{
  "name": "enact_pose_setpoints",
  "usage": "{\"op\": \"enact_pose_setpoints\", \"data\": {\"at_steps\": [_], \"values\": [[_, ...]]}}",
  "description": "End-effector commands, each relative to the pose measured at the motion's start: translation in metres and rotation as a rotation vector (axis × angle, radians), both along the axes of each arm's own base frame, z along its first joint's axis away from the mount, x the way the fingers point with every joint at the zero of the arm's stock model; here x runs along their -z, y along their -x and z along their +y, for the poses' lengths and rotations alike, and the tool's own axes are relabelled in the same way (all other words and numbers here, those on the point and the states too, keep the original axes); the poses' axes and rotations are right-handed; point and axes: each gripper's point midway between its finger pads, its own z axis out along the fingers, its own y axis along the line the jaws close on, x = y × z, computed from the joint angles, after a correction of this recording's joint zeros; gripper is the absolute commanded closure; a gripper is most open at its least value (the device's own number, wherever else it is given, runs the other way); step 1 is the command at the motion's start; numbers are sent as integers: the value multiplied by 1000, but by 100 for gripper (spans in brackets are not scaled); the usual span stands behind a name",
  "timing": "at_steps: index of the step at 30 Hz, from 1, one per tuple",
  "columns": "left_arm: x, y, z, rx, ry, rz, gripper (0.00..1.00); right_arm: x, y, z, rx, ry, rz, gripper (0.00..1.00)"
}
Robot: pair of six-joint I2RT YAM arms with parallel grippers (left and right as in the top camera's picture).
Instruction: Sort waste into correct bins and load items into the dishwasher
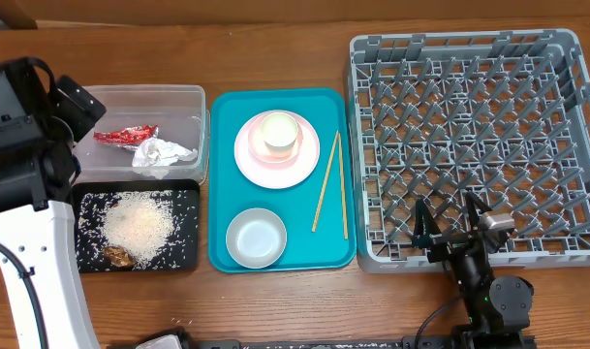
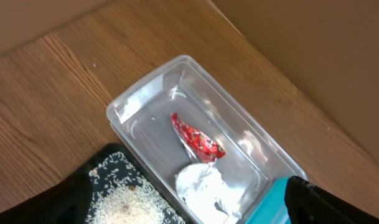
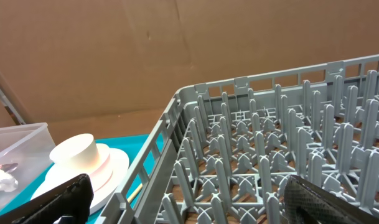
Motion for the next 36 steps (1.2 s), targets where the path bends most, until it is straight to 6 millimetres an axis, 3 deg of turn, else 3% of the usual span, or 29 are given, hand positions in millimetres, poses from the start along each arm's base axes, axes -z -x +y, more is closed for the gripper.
{"op": "enact_pose_setpoints", "data": {"at_steps": [1, 9, 19, 23, 31, 33, 36], "values": [[-5, -3, -3, 4, 22, -22, 0, 1, 0, -1, 5, 3, -6, 0], [-2, -4, -3, 4, 25, -13, 0, 0, 0, 0, 5, 2, -11, 0], [-2, -4, -3, 4, 25, -13, 0, -28, 3, 6, -37, -7, -124, 0], [-2, -4, -3, 4, 25, -13, 0, -38, 8, 11, -67, -57, -82, 0], [-2, -4, -3, 4, 25, -13, 0, -139, 19, 1, -14, -61, -89, 0], [-2, -4, -3, 4, 25, -13, 0, -155, 10, 6, -38, -55, -8, 0], [-2, -4, -3, 4, 25, -13, 0, -163, -7, 12, -61, -46, 168, 0]]}}
